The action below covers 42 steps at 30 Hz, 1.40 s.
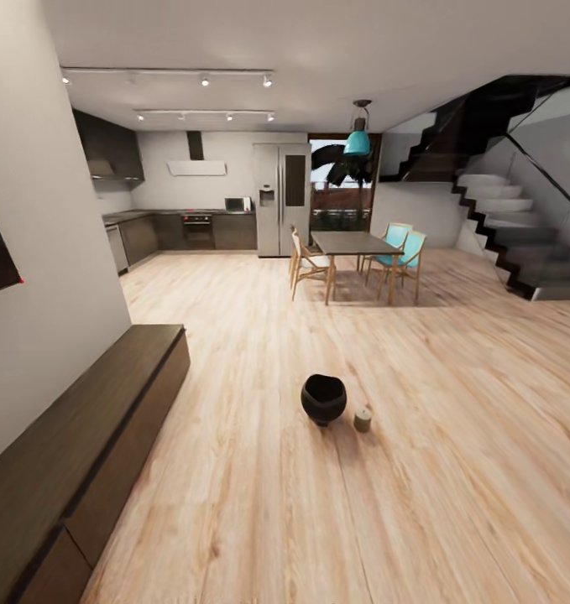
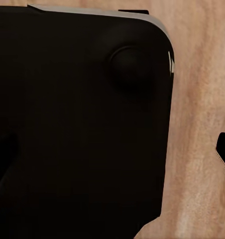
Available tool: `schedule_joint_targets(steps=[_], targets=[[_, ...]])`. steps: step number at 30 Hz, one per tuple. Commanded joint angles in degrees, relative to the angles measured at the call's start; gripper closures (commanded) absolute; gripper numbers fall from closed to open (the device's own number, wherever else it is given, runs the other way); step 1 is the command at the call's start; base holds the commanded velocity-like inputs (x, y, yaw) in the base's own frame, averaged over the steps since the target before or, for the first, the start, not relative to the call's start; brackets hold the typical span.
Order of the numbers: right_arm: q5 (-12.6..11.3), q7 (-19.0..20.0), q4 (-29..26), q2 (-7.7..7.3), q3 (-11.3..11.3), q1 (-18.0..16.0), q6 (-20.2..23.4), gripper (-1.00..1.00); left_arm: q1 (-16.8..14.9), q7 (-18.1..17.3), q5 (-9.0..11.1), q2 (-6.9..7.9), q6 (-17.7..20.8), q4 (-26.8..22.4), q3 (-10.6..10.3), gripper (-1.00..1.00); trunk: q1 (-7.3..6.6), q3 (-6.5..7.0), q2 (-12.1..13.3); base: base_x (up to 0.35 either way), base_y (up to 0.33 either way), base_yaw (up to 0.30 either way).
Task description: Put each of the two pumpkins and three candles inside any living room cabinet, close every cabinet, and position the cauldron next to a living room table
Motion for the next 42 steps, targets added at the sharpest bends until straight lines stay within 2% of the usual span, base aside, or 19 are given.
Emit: schedule_joint_targets(steps=[1, 12, 18, 42], targets=[[0.0, 0.0, 0.1, 0.00, 0.0, 0.0, -0.2, -1.00, 0.0, 0.0, 0.1, -0.23, 0.0, -0.1, 0.0, -1.00, -0.01, -0.04, 0.0, -0.130, -0.091, 0.276], [0.1, 0.0, 0.1, 0.06, 0.0, 0.0, -0.2, -1.00, 0.0, 0.0, 0.1, -0.60, -0.4, -0.1, 0.1, -1.00, -0.01, -0.04, 0.0, -0.164, -0.174, 0.276], [0.1, 0.0, 0.1, 0.08, 0.0, 0.0, -0.2, -1.00, 0.0, 0.0, 0.1, -0.58, -2.5, -0.1, 0.1, -1.00, -0.01, -0.04, 0.0, -0.013, -0.016, 0.276], [0.2, 0.1, 0.1, 0.09, 0.0, 0.0, -0.2, -1.00, 0.0, 0.0, 0.0, -0.58, -2.8, -0.1, 0.0, -1.00, -0.01, -0.04, 0.0, 0.020, -0.001, 0.277]])
